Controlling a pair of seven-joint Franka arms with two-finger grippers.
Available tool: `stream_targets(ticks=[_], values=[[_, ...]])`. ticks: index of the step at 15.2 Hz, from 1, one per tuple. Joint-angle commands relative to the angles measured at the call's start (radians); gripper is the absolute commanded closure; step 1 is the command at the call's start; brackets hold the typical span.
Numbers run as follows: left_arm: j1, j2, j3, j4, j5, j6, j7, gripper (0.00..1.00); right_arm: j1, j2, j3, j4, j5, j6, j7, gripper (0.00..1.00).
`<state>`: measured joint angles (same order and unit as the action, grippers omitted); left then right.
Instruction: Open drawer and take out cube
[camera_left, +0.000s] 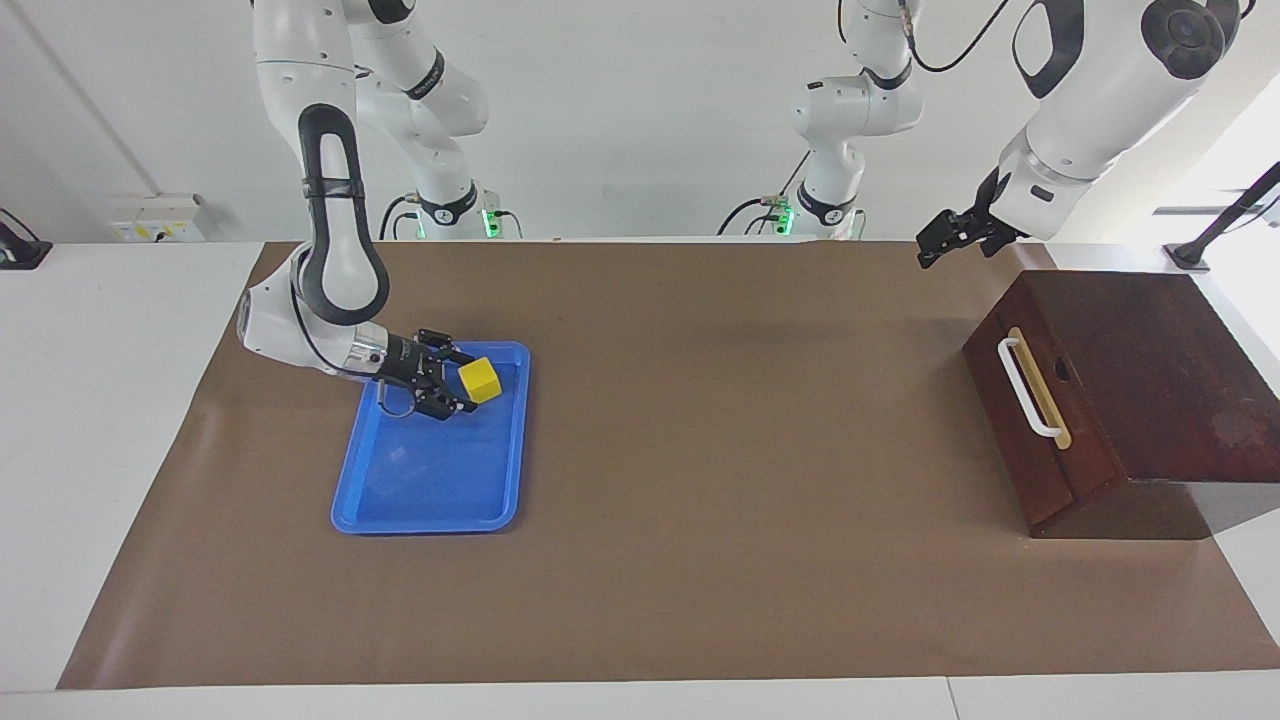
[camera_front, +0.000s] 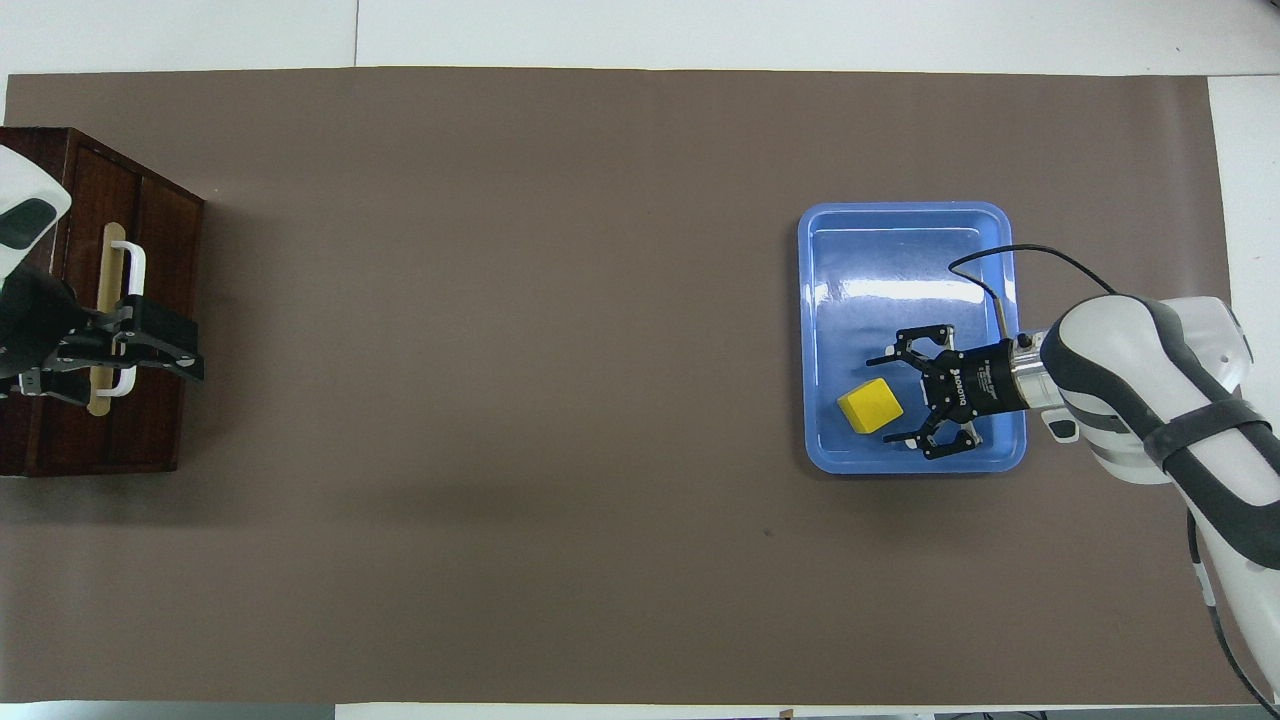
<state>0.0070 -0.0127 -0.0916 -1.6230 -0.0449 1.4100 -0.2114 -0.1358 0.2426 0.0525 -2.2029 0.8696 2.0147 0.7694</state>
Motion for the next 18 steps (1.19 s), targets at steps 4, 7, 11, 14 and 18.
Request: stream_targets(ticks=[4,7,11,14,18], values=[[-0.015,-0.038,0.007,-0.057,0.043,-0.002,0.032,0.00,-0.005,-0.077,0.004,0.103,-0.037,-0.140,0.142,0.00],[-0.015,-0.053,0.016,-0.093,0.043,0.027,0.033,0.00,-0.005,-0.120,0.004,0.210,-0.144,-0.221,0.168,0.00],[-0.042,-0.055,0.016,-0.098,0.043,0.032,0.034,0.00,-0.005,-0.115,0.007,0.432,-0.378,-0.344,0.024,0.00],[-0.028,-0.058,0.016,-0.100,0.043,0.046,0.029,0.00,-0.005,-0.132,0.007,0.517,-0.558,-0.401,-0.311,0.00],[-0.041,-0.055,0.016,-0.092,0.043,0.062,0.064,0.00,-0.001,-0.189,0.020,0.529,-0.754,-0.389,-0.702,0.00]])
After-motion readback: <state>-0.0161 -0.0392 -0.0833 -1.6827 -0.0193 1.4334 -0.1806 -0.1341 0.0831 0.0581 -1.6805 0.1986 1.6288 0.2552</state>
